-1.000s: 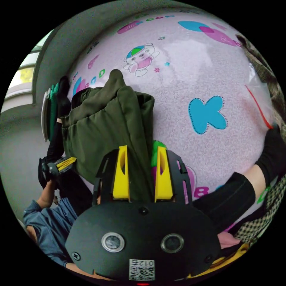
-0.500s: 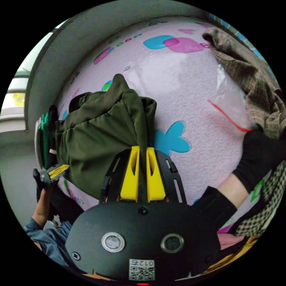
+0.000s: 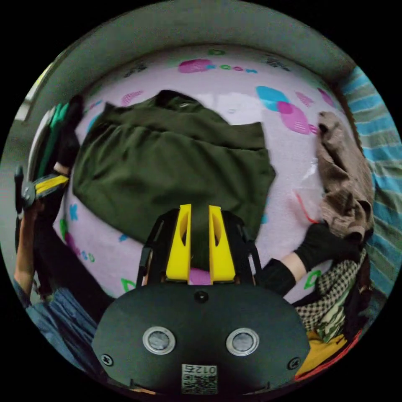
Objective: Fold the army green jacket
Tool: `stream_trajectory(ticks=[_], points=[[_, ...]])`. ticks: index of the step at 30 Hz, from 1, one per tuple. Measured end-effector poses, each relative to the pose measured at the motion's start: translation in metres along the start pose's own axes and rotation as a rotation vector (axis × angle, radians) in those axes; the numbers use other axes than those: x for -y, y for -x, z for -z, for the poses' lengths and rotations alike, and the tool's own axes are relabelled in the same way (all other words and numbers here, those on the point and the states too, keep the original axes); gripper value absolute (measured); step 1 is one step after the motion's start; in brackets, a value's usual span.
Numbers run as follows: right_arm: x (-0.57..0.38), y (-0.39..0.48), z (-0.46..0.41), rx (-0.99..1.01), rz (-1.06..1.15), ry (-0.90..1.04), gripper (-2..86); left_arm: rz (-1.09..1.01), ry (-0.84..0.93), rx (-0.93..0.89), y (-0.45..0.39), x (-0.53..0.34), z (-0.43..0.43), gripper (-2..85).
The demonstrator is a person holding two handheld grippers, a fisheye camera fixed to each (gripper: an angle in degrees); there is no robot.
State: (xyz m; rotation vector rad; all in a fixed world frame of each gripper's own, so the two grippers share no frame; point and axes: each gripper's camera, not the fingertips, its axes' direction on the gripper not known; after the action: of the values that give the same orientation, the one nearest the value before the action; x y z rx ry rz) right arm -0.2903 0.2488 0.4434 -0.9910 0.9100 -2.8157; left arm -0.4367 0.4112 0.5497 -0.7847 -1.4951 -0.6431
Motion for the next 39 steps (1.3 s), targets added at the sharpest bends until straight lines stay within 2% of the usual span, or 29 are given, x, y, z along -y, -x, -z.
stream_trajectory(ticks=[3,8,16,21,25,29,35,38,39], points=[[0.0,0.058,-0.015,0.006,0.141,0.072,6.3,0.034,0.032,-0.067,0.023,-0.033,-0.012,3.4],[0.01,0.114,-0.046,-0.204,0.244,0.172,4.6,-0.034,0.043,-0.136,0.019,-0.059,-0.029,7.5],[0.014,0.128,-0.052,-0.236,0.194,0.19,4.2,-0.178,-0.031,-0.067,0.003,-0.067,-0.039,4.9],[0.014,0.122,-0.047,-0.183,0.179,0.188,4.0,-0.258,-0.06,-0.044,-0.001,-0.073,-0.032,2.6],[0.016,0.112,-0.043,-0.124,0.151,0.198,4.1,-0.344,-0.038,-0.094,0.006,-0.072,-0.02,1.2],[0.017,0.113,-0.042,-0.127,0.161,0.211,4.1,-0.446,0.11,-0.025,-0.009,-0.054,-0.034,0.7],[0.016,0.112,-0.039,-0.129,0.162,0.208,4.1,-0.322,0.117,-0.104,0.003,-0.051,-0.028,0.2],[0.012,0.113,-0.038,-0.138,0.175,0.188,4.0,-0.152,0.149,-0.021,0.03,-0.063,-0.017,0.2],[0.012,0.113,-0.038,-0.138,0.176,0.186,4.0,-0.084,0.108,-0.053,0.04,-0.068,-0.004,0.3]])
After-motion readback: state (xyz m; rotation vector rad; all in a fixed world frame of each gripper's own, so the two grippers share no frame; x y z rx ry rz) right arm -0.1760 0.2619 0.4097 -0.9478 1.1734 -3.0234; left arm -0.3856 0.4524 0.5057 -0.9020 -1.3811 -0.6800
